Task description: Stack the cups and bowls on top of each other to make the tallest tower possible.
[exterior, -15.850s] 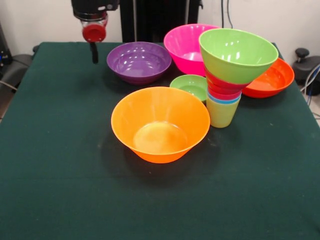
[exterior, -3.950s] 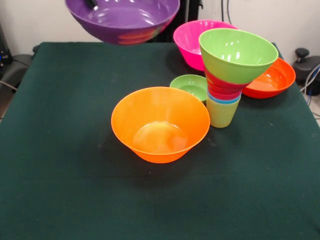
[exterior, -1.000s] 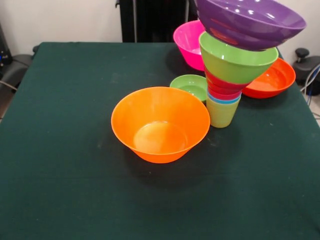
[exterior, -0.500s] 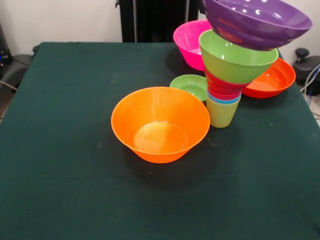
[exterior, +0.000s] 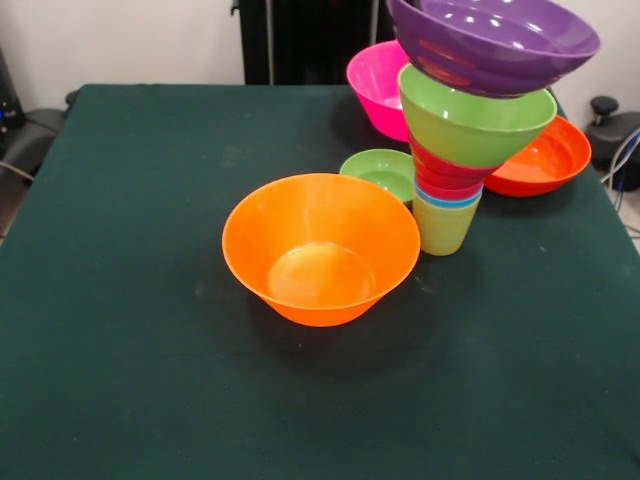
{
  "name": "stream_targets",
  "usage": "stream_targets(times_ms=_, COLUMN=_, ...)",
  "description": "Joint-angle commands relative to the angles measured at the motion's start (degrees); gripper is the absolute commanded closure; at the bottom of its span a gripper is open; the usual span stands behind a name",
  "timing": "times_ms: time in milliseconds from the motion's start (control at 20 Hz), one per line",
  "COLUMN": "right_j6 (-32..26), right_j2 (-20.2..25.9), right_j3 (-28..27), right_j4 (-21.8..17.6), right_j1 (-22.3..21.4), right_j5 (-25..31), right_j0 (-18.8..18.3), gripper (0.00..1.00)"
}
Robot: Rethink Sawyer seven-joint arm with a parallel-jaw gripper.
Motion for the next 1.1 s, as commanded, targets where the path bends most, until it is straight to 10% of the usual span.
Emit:
stream_targets(times_ms=50, right_j6=11.6, right_j2=5.8, right_j3=5.2, right_j4=0.1, right_j1=4.9, right_j5=-4.2, right_j0=-2.9, gripper=1.0)
stream_targets(times_ms=1100, right_j6=14.4, right_j2=10.1, right_j3=7.6, right_j4=0.2, right_j1=8.3, right_j5=-10.0, right_j0=-4.4, gripper=1.0)
